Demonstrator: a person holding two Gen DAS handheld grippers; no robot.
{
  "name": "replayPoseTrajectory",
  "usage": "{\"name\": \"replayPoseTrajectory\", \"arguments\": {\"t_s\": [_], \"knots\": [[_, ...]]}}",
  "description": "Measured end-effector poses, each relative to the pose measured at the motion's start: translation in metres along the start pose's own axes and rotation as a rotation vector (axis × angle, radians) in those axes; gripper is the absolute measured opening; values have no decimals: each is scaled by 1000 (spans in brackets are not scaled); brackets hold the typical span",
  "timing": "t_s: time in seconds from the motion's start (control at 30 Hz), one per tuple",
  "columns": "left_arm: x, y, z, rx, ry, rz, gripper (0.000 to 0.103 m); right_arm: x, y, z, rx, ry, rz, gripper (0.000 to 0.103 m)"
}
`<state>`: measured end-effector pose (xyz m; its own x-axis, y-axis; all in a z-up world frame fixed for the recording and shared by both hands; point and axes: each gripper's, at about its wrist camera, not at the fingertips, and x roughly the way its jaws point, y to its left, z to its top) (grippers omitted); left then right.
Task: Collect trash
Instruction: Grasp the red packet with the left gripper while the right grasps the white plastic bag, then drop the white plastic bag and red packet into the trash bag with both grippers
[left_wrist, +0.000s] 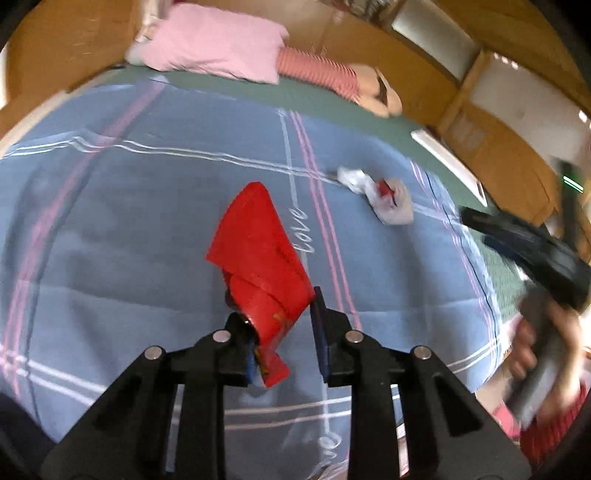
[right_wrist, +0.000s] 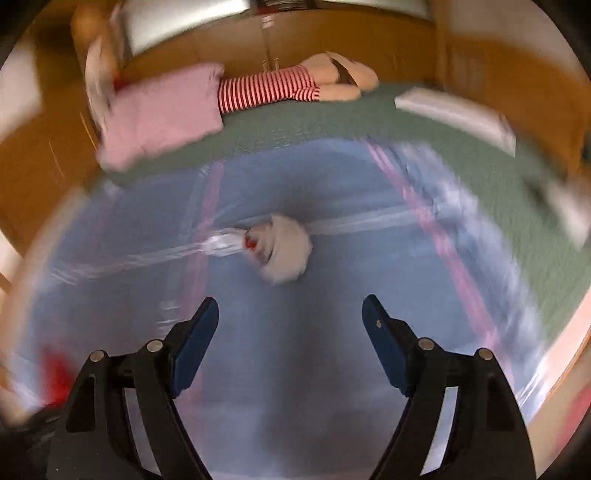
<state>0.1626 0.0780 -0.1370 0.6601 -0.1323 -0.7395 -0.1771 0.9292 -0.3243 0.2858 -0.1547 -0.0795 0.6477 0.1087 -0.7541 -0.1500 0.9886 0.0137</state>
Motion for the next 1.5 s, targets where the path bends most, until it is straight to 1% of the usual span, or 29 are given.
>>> {"name": "replayPoseTrajectory", "arguments": {"t_s": [0.03, 0.07, 0.13, 0.2, 0.27, 0.3, 0.33, 0.37, 0.4, 0.43, 0.47, 0.5, 0.53, 0.6, 0.73, 0.77, 0.83, 0.93, 0.97, 1.0, 1.07, 1.13, 1.27, 1.4, 1.5], "knots": [[-1, 3, -2, -16, 4, 1, 25, 16, 19, 8, -90, -11, -61, 79], [2, 7, -4, -44, 22, -4, 25, 32, 34, 13, -160, -6, -99, 79], [8, 11, -5, -86, 52, -29, 25, 63, 50, 20, -242, 37, -149, 79], [12, 11, -4, -86, 64, -25, 25, 96, 61, 24, -293, 101, -189, 79], [11, 12, -5, -81, 70, -30, 25, 122, 57, 24, -281, 167, -208, 77], [11, 14, -3, -80, 73, -34, 25, 128, 54, 25, -259, 185, -195, 72], [11, 13, -3, -79, 75, -36, 25, 133, 48, 24, -227, 210, -166, 49], [12, 14, -2, -80, 75, -35, 25, 136, 44, 22, -205, 229, -154, 36], [12, 17, -1, -81, 75, -35, 25, 135, 40, 20, -185, 233, -142, 32], [13, 17, -1, -82, 76, -32, 25, 133, 38, 17, -184, 226, -132, 26], [14, 14, -3, -79, 77, -29, 25, 126, 34, 13, -201, 218, -130, 22], [15, 14, -2, -72, 76, -25, 25, 121, 32, 12, -201, 211, -125, 21], [14, 12, -2, -60, 68, -16, 25, 109, 27, 8, -179, 197, -97, 21], [9, 9, -3, -32, 31, 20, 25, 85, 22, 0, -129, 176, -25, 21], [0, 2, -2, 7, -21, 58, 25, 27, 13, -25, -78, 149, 106, 21], [-2, 0, -3, 19, -32, 64, 25, 7, 12, -33, -66, 138, 145, 21], [-7, -5, -3, 43, -57, 66, 25, -25, 9, -46, -51, 118, 188, 21], [-18, -11, -6, 78, -99, 57, 24, -67, 6, -58, -37, 87, 231, 21], [-22, -13, -7, 87, -107, 51, 21, -83, 3, -63, -32, 73, 247, 21], [-26, -16, -9, 97, -114, 52, 21, -97, 0, -69, -29, 57, 261, 21], [-35, -20, -14, 110, -127, 58, 21, -123, -6, -75, -28, 32, 272, 21], [-44, -25, -17, 117, -135, 62, 21, -143, -8, -82, -29, 15, 262, 21], [-74, -33, -23, 148, -174, 44, 21, -171, -10, -98, -25, -11, 252, 21], [-100, -33, -25, 155, -206, 10, 21, -190, -13, -116, -6, 4, 265, 21], [-115, -32, -29, 158, -208, -12, 21, -201, -13, -127, -13, 28, 264, 21]]}}
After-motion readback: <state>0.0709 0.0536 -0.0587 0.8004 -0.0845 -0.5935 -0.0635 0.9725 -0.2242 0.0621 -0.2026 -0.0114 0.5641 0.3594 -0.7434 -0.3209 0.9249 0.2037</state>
